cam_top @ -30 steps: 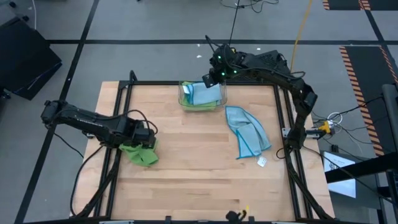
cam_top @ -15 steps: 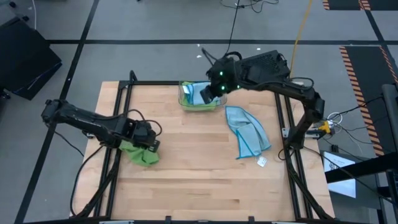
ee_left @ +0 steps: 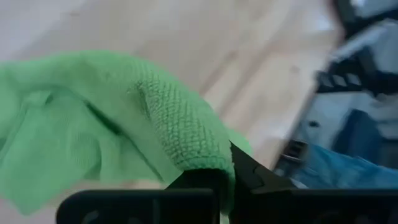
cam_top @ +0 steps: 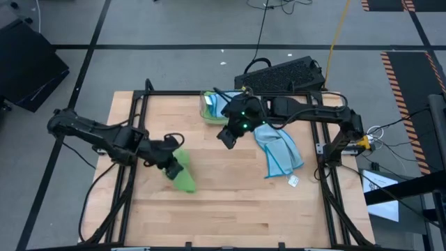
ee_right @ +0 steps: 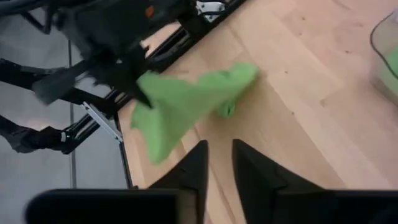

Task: Fold microfiber towels
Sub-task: Fold the green microfiber cloth

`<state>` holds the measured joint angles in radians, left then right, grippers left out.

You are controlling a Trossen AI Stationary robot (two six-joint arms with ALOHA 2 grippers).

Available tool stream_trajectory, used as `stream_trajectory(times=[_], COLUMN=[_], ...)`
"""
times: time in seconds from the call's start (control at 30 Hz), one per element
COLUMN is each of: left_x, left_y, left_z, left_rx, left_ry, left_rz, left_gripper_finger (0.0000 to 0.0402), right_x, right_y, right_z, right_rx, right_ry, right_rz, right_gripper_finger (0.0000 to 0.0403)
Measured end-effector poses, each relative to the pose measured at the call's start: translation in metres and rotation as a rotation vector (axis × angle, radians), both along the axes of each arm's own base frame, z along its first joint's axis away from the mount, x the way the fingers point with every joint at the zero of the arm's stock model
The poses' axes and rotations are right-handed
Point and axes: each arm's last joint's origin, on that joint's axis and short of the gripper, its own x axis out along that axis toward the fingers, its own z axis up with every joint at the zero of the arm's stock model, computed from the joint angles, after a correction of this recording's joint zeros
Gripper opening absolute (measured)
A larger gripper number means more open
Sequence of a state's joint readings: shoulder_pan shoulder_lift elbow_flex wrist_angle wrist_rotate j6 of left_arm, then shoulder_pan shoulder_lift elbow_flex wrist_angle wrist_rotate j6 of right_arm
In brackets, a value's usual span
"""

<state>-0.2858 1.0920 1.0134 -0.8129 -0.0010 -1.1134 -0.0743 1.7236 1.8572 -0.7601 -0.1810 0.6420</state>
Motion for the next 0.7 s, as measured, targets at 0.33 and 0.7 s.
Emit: stream_trajectory(times=[0.33,0.7], left_x=[0.007,0.018], left_y=[-0.059,-0.055], left_z=[-0.011,0.037], left_rx=[-0.069,0.023], left_ry=[-0.040,-0.026], left_rz=[-0.195,-0.337], left_gripper_finger=[0.0004,0.0003], right_x=[0.010,0.027], right_y=[0.012,0.006], right_z=[-0.025,-0.046], right_rx=[-0.031,-0.034], right_ry=[-0.028,-0.317], right_rz=[0.109,0.269], right_gripper_finger=[0.0177,0.0214])
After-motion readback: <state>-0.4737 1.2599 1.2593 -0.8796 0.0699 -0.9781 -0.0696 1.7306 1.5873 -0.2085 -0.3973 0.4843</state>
